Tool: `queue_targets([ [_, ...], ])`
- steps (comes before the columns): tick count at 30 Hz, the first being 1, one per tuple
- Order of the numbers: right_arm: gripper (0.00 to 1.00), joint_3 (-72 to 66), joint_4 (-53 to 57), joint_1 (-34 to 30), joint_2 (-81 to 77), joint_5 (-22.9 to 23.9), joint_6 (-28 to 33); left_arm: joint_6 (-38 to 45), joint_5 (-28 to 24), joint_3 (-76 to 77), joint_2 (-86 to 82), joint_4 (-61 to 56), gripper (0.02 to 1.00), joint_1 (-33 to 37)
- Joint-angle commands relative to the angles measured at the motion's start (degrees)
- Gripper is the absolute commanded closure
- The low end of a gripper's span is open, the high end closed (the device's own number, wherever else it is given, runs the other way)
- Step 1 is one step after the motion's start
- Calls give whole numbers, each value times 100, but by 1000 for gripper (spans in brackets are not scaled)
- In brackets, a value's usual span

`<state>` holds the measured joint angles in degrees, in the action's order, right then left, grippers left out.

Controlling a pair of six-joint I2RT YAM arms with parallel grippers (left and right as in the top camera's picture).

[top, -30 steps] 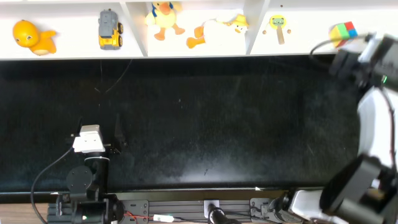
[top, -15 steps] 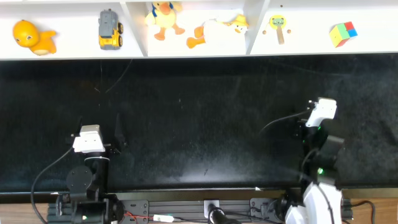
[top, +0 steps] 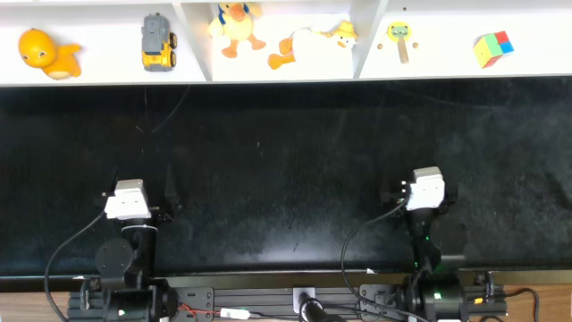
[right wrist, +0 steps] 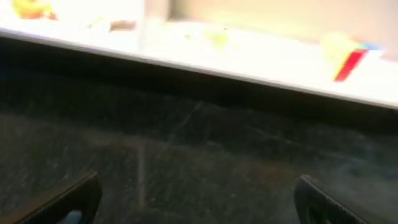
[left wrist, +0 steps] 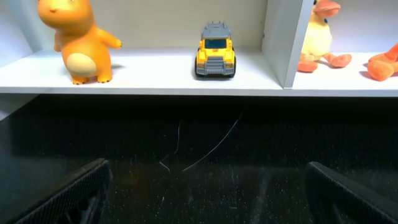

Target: Store Toys

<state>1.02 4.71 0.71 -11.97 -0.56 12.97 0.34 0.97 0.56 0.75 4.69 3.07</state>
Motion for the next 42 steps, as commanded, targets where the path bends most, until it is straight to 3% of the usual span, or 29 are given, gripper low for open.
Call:
queue_targets([
  [1,5,-76,-28,-166,634,33,-122,-20,44,-11,-59,9,20,-20],
  [4,5,-76,-59,-160,1224,15,-227,-17,44,-11,-59,9,20,-20],
  [42,5,-76,-28,-197,1172,42,-249,-17,44,-11,-59,9,20,-20],
])
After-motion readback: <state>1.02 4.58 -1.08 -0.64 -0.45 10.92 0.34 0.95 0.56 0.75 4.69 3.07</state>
